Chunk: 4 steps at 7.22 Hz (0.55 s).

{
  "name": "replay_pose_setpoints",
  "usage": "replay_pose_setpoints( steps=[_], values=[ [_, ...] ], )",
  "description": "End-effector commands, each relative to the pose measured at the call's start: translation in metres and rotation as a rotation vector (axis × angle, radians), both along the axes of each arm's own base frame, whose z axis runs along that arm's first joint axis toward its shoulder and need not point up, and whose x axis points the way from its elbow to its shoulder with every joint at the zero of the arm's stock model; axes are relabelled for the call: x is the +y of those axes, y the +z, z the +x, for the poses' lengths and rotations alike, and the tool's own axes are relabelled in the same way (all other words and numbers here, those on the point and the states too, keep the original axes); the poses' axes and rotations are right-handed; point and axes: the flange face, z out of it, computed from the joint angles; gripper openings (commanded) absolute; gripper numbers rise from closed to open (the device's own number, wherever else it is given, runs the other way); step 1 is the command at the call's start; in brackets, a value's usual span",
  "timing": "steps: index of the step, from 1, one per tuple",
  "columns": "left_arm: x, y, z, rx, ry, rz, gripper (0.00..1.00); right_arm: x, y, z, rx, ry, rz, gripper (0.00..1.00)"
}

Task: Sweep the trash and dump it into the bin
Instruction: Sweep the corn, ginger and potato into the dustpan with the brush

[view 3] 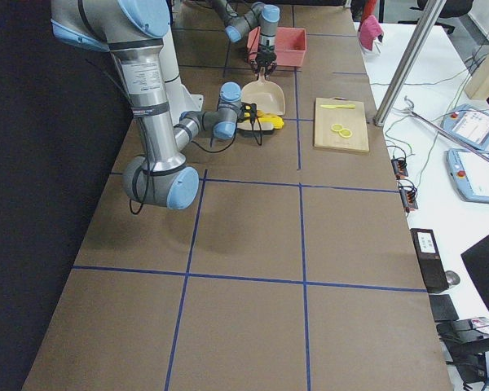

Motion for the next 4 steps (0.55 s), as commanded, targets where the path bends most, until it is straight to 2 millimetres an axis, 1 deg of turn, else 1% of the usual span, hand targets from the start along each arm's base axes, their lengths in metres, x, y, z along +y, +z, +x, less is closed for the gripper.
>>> replay_pose_setpoints(
  steps=[1, 3, 4],
  values=[
    [0.001, 0.000, -0.001, 0.000, 0.000, 0.000, 0.00, 0.000, -0.040, -0.021, 0.017, -0.001, 0.000, 0.00],
    [0.001, 0.001, -0.001, -0.001, 0.000, -0.001, 0.00, 0.010, -0.051, -0.030, 0.008, -0.012, 0.006, 0.00],
    [0.001, 0.000, -0.001, 0.000, 0.000, 0.000, 0.00, 0.012, -0.059, -0.033, -0.003, -0.016, 0.012, 0.00]
  ],
)
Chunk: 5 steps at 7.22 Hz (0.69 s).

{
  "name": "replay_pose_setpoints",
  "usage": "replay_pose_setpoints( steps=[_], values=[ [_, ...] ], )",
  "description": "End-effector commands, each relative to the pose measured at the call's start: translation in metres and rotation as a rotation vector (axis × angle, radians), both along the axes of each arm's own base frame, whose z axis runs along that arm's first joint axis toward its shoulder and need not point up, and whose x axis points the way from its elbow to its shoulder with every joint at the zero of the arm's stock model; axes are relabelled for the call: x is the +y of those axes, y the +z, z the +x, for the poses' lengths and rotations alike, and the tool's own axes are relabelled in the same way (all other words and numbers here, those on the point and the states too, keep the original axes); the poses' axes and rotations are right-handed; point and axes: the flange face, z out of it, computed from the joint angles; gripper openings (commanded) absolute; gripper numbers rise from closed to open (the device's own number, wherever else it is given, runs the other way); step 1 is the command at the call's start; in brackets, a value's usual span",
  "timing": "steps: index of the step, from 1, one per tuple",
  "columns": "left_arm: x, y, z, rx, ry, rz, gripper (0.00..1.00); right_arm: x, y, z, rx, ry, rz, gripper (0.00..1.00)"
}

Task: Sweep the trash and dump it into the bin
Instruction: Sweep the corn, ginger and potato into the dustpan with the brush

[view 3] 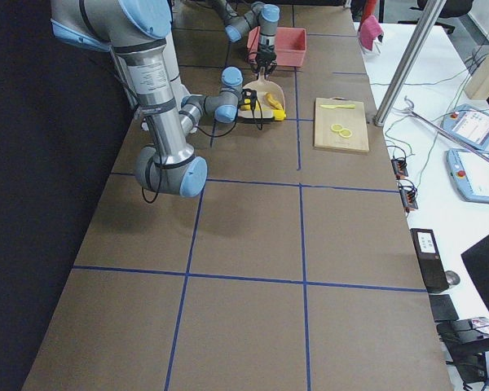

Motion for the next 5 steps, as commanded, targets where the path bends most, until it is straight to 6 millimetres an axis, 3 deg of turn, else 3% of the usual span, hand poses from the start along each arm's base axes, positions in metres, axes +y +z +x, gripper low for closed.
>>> replay_pose_setpoints(
  steps=[1, 2, 3, 5],
  values=[
    [0.000, 0.000, 0.000, 0.001, 0.000, 0.000, 0.00, 0.003, -0.019, -0.009, -0.007, -0.006, 0.005, 0.00],
    [0.000, 0.000, 0.000, 0.001, 0.000, 0.000, 0.00, 0.000, -0.029, -0.021, 0.000, -0.006, 0.003, 0.00],
    [0.000, 0.000, 0.000, 0.001, 0.000, 0.000, 0.00, -0.004, -0.026, -0.031, 0.017, -0.004, -0.001, 0.00],
    [0.000, 0.000, 0.000, 0.001, 0.000, 0.000, 0.00, -0.006, -0.038, -0.035, 0.005, -0.003, 0.006, 0.00]
  ],
)
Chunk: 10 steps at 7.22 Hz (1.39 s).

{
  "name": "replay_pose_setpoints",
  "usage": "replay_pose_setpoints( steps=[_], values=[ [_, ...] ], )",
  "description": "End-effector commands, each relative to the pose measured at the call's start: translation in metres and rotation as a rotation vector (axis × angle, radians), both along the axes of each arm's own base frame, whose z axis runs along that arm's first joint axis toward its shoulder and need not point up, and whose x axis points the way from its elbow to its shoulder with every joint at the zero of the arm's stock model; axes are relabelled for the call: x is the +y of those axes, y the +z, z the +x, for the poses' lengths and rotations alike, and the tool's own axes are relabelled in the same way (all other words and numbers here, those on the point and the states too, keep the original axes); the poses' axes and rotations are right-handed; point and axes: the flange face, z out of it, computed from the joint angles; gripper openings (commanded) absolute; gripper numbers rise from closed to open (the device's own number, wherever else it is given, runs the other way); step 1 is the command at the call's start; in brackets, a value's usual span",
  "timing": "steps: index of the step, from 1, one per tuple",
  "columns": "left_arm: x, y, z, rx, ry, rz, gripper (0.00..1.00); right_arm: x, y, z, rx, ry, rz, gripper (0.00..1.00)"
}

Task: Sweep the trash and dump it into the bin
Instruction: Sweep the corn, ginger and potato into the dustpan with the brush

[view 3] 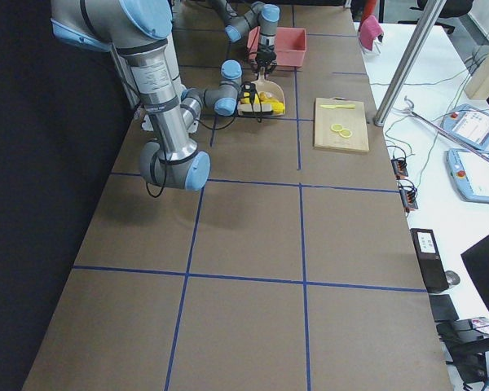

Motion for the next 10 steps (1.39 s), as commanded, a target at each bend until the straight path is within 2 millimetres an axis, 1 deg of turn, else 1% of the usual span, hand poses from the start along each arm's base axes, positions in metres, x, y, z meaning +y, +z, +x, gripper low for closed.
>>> replay_pose_setpoints(
  steps=[1, 3, 5, 8, 10],
  values=[
    [-0.0001, -0.0008, 0.0002, 0.000, 0.000, 0.000, 0.00, -0.0034, -0.0126, -0.0079, -0.009, -0.005, 0.019, 0.00],
    [-0.0001, -0.0008, 0.0002, 0.000, 0.000, 0.000, 0.00, -0.0050, -0.0116, -0.0084, -0.005, -0.030, 0.106, 0.00],
    [-0.0001, -0.0008, 0.0002, -0.001, -0.005, -0.008, 0.00, -0.0040, -0.0116, -0.0088, -0.005, -0.035, 0.113, 0.00],
    [-0.0012, -0.0007, -0.0014, 0.004, -0.006, -0.004, 0.00, -0.0028, -0.0067, -0.0042, -0.003, -0.042, 0.111, 0.00],
    [-0.0010, -0.0015, -0.0017, 0.006, -0.007, -0.004, 0.00, -0.0065, -0.0036, -0.0007, 0.030, -0.041, 0.096, 0.00]
  ],
)
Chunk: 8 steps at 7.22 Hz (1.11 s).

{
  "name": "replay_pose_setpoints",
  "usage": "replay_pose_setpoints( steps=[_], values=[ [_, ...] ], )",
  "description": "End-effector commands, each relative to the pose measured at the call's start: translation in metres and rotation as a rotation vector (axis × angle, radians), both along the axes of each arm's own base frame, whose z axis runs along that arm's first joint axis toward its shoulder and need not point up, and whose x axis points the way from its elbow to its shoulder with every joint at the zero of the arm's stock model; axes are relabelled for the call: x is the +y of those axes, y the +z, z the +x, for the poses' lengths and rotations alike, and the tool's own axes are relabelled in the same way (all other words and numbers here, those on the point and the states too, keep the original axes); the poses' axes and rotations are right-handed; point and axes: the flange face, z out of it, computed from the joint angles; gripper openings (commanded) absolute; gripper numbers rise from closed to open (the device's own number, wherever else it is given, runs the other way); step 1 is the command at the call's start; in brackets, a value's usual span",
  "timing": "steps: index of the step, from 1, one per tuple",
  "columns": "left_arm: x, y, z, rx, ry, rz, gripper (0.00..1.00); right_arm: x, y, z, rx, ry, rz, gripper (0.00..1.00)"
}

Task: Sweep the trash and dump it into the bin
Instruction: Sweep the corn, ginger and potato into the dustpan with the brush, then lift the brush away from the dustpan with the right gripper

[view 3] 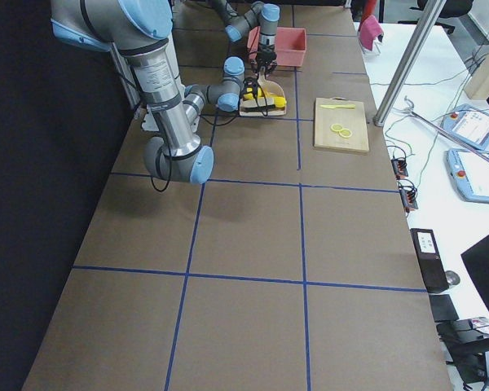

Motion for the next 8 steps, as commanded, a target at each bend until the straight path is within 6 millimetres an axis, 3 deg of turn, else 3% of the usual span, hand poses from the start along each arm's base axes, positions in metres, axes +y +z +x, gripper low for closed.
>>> replay_pose_setpoints(
  steps=[1, 2, 8],
  values=[
    [-0.001, 0.001, -0.001, 0.000, -0.002, -0.001, 0.00, -0.002, -0.004, 0.013, 0.040, 0.004, -0.016, 0.00],
    [-0.001, 0.001, -0.001, 0.001, -0.002, 0.000, 0.00, 0.001, -0.012, 0.022, 0.069, 0.003, -0.025, 0.00],
    [-0.001, -0.001, -0.002, 0.008, -0.012, -0.005, 0.00, 0.000, -0.011, 0.030, 0.147, 0.004, -0.030, 0.00]
  ],
)
